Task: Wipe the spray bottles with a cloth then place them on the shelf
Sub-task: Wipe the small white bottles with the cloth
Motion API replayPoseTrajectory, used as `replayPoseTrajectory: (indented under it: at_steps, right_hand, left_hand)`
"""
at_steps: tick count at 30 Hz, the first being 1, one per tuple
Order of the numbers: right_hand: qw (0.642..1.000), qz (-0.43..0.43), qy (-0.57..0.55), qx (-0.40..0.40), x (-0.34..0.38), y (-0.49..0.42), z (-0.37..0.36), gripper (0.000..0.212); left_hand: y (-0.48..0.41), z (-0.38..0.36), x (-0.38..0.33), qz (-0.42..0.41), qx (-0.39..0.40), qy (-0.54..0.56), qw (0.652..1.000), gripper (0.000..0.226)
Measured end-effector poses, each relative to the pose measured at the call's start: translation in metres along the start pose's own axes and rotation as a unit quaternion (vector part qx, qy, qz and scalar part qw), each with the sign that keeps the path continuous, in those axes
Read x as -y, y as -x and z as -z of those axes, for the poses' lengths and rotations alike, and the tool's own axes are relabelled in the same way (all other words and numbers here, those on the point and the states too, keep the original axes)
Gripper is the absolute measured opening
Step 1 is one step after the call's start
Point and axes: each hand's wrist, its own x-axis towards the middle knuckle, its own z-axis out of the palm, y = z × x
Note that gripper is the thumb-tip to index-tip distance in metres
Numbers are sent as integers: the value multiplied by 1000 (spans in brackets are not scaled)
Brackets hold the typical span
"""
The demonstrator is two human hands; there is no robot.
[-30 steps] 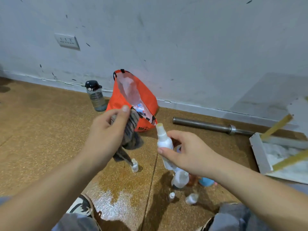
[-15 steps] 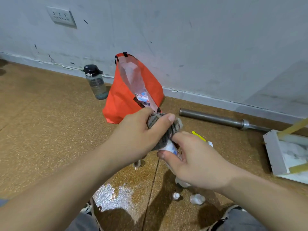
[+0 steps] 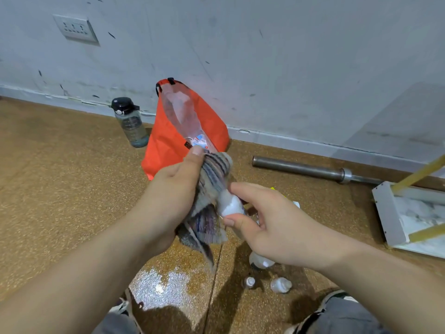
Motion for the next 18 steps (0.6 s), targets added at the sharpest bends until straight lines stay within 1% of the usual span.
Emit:
replayPoseTrajectory:
  at_steps: [1, 2, 3, 4, 5, 6, 7, 8, 9, 10, 11, 12, 13, 15, 16, 18]
  right_hand:
    - [1000, -3, -6, 6, 0, 0, 1, 13]
    - [1000, -8, -10, 13, 0, 1, 2, 15]
    - [1000, -15, -11, 15, 0, 1, 3, 19]
    - [1000, -21, -12, 16, -2, 2, 4, 20]
    - [1000, -25, -11, 14, -3, 3, 4, 18]
    - [1000, -26, -8, 10, -4, 3, 4, 13]
    - [1000, -26, -4, 5, -5, 4, 3, 9]
    - [1000, -26, 0, 1, -5, 4, 3, 8]
    - [1000, -27, 4, -1, -6, 4, 2, 10]
    - [1000, -29, 6, -1, -6, 5, 1, 13]
    - [1000, -31, 5, -2, -6, 5, 0, 14]
    - [1000, -30, 5, -2, -7, 6, -1, 13]
    - [1000, -26, 5, -1, -7, 7, -2, 13]
    - [1000, -9, 3, -2, -7, 8, -2, 12]
    - [1000, -1, -5, -1, -6, 9, -1, 12]
    - [1000, -1, -30, 9, -4, 10, 3, 7]
  left_hand:
    - [0, 2, -1, 35, -22, 50, 998, 57]
    - [-3, 4, -2, 54, -52, 96, 993, 54]
    - [-4, 5, -5, 60, -79, 131, 986, 52]
    - [-4, 6, -7, 54, -101, 142, 983, 51]
    - [-2, 5, -10, 35, -116, 111, 986, 52]
    - [1, 5, -11, -6, -117, 36, 992, 52]
    - [5, 4, -9, -60, -91, -53, 993, 52]
    - [11, 2, -7, -118, -44, -122, 984, 48]
    - [14, 0, -3, -160, 10, -169, 973, 40]
    - [17, -2, 1, -179, 60, -187, 964, 30]
    - [19, -1, 4, -182, 92, -190, 960, 21]
    - [19, 0, 7, -177, 104, -187, 961, 15]
    - [19, 0, 5, -171, 103, -184, 962, 13]
    - [16, 3, 3, -168, 100, -191, 962, 15]
    - [16, 3, 1, -153, 100, -169, 969, 16]
    - [13, 2, -1, -80, 104, -85, 988, 17]
